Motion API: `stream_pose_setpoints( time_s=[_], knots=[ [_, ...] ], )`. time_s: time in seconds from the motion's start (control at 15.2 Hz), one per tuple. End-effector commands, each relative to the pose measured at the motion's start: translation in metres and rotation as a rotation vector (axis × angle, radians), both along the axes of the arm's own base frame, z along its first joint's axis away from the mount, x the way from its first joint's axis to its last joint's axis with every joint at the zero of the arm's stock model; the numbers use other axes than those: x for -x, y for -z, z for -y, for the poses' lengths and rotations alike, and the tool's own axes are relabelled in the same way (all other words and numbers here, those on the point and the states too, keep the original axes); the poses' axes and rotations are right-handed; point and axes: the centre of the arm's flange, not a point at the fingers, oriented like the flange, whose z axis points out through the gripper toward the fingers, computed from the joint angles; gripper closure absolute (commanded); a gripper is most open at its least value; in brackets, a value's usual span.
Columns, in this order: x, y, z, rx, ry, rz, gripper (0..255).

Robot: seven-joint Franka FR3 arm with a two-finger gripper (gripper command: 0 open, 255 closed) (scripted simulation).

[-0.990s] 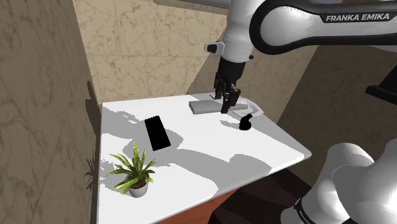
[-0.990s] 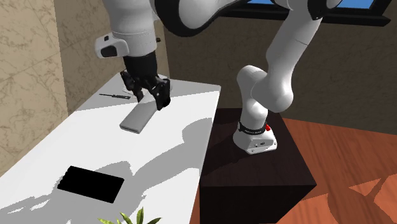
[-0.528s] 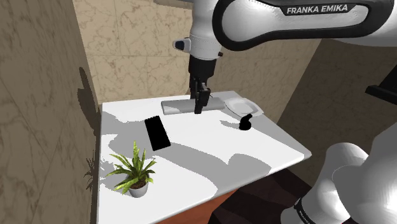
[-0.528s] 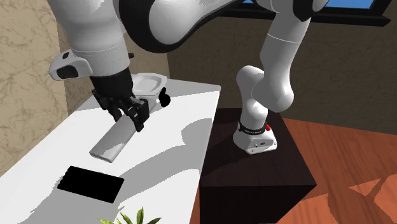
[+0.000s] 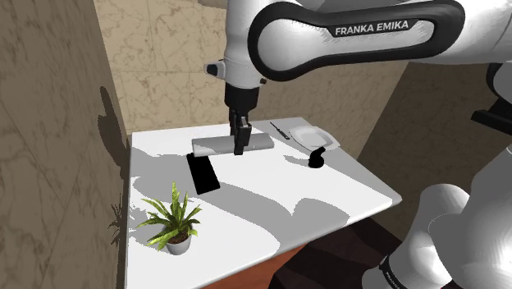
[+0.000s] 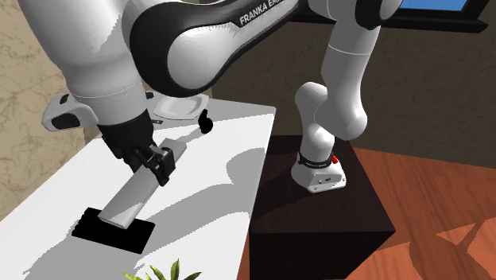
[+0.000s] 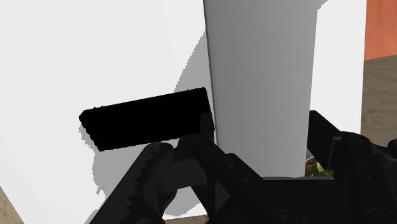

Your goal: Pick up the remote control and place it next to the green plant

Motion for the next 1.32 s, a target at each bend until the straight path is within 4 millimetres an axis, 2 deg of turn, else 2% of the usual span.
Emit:
stream_pose_setpoints(
  time_s=[0.0,1.25],
  knots=[
    [0.001,0.01,-0.001,-0.001,0.0,0.001,255],
    [0.001,0.11,-0.001,-0.001,0.0,0.001,255]
  ],
)
